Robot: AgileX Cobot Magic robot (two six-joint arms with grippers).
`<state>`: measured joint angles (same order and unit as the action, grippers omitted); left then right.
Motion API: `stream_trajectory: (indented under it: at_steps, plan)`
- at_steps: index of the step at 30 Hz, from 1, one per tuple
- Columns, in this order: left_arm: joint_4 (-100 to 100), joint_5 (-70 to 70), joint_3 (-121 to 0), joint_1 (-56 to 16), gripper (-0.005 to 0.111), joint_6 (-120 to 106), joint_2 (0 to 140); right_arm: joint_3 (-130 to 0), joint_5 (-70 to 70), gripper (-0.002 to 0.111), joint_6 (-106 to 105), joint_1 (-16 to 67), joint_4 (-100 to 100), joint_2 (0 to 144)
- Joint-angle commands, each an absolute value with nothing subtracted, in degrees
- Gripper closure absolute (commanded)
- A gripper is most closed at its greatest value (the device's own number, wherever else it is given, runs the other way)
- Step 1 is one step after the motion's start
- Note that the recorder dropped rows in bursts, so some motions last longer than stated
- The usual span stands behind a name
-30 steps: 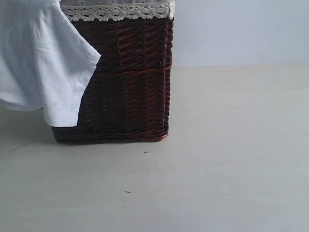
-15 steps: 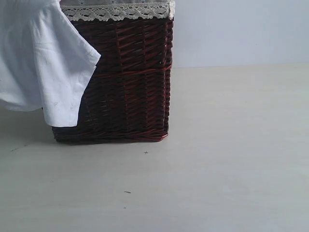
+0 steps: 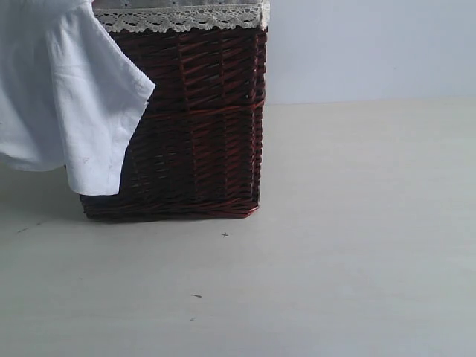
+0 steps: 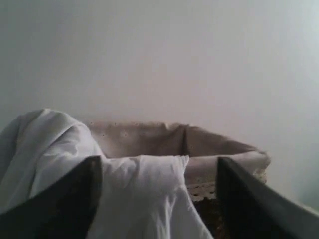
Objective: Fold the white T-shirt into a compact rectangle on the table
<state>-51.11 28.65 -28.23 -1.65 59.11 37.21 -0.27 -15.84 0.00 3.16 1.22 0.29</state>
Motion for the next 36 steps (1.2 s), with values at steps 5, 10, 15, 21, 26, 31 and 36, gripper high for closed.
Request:
stream_trajectory:
  at_steps: [5,10,15,21,26,31,36]
  plan:
    - [-38.17,28.37,-32.64,-1.82,0.021,38.92,59.32,0.00,-15.81,0.108,-0.32,2.97,1.56,0.00]
    - [-28.86,29.04,-32.90,-1.82,0.021,26.74,65.21,0.00,-15.81,0.108,-0.32,2.97,1.56,0.00]
    - [-18.83,31.88,-32.90,-1.82,0.021,16.37,69.51,0.00,-15.81,0.108,-0.32,2.97,1.56,0.00]
    - [-22.00,32.28,-32.90,-1.82,0.021,18.60,73.92,0.00,-15.81,0.108,-0.32,2.97,1.56,0.00]
    - [-22.89,33.64,-32.90,-1.82,0.024,18.60,77.11,0.00,-15.81,0.108,-0.32,2.97,1.56,0.00]
    - [-22.89,34.86,-32.90,-1.82,0.068,18.60,76.99,0.00,-15.81,0.108,-0.32,2.97,1.56,0.00]
    - [-23.02,37.05,-32.90,-1.82,0.106,18.39,75.09,0.00,-15.81,0.108,-0.32,2.97,1.56,0.00]
